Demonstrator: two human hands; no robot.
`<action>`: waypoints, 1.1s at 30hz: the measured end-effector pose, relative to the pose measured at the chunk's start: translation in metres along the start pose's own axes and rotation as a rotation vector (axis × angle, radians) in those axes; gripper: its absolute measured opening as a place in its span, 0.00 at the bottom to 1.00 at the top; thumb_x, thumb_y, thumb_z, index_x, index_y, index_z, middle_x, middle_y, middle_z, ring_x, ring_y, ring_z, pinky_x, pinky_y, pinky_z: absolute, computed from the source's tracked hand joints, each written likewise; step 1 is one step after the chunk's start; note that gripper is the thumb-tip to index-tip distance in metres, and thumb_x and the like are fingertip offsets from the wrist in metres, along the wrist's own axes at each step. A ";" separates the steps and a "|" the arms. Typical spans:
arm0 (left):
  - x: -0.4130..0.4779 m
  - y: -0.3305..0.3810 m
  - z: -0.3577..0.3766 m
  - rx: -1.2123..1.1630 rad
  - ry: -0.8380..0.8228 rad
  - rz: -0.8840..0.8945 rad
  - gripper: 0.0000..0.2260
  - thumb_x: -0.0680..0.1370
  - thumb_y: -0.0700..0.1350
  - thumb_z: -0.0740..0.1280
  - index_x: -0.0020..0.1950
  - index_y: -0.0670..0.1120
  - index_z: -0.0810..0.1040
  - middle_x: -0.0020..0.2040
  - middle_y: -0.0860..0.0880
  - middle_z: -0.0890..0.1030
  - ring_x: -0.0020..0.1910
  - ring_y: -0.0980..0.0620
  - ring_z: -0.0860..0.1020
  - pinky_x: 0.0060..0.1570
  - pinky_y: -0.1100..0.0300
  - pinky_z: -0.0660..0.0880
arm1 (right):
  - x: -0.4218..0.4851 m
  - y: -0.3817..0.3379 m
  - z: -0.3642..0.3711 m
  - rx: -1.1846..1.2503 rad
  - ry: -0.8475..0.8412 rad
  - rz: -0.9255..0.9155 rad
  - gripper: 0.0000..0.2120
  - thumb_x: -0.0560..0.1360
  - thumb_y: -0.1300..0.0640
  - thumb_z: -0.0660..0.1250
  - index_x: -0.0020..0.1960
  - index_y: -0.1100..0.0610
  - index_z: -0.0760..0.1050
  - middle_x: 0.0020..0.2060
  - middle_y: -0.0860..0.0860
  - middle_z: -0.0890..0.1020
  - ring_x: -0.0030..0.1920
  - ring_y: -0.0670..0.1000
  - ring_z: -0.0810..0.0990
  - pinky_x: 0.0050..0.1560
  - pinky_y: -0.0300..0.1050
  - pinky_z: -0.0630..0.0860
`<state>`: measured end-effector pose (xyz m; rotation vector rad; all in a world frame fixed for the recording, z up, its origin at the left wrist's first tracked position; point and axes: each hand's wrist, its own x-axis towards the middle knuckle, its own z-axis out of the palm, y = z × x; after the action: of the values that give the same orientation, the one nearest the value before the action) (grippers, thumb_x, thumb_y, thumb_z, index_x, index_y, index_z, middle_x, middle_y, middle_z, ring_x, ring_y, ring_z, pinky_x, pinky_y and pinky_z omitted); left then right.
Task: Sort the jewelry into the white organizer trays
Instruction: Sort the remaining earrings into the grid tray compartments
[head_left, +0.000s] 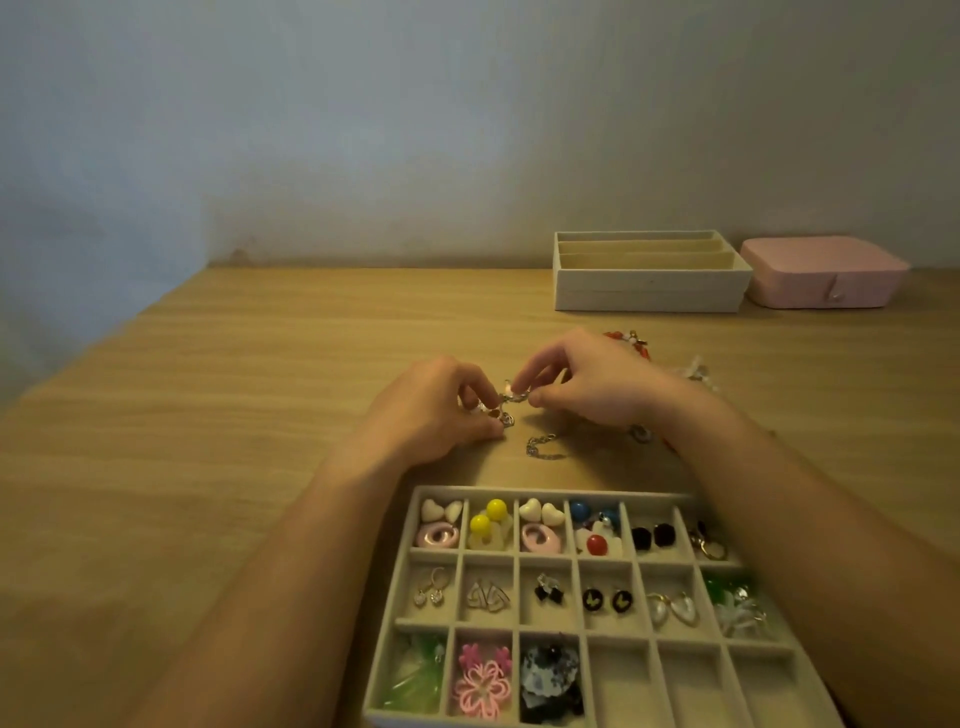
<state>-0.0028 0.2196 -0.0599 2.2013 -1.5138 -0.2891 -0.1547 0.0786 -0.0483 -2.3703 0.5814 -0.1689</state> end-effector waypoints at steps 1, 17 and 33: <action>0.001 0.000 0.001 0.012 0.002 0.002 0.10 0.72 0.55 0.76 0.52 0.59 0.83 0.46 0.58 0.78 0.46 0.59 0.76 0.47 0.57 0.77 | 0.001 0.001 0.001 -0.004 0.011 -0.003 0.09 0.80 0.57 0.69 0.55 0.45 0.83 0.51 0.42 0.83 0.53 0.40 0.80 0.45 0.33 0.73; -0.017 0.009 -0.009 -0.733 0.022 -0.021 0.06 0.75 0.46 0.74 0.50 0.47 0.83 0.41 0.49 0.86 0.39 0.55 0.81 0.39 0.62 0.77 | -0.006 -0.011 0.006 0.150 0.089 -0.125 0.05 0.78 0.45 0.70 0.52 0.44 0.80 0.44 0.40 0.83 0.45 0.40 0.82 0.41 0.33 0.78; -0.023 0.018 -0.006 -1.172 0.037 -0.029 0.13 0.68 0.43 0.74 0.51 0.43 0.81 0.42 0.46 0.84 0.40 0.51 0.82 0.42 0.60 0.80 | -0.023 -0.020 -0.001 0.675 0.066 -0.035 0.05 0.78 0.61 0.70 0.52 0.62 0.80 0.42 0.55 0.85 0.43 0.53 0.86 0.47 0.47 0.84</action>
<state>-0.0237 0.2374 -0.0477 1.2552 -0.8774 -0.8676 -0.1681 0.1021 -0.0335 -1.7239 0.4257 -0.3932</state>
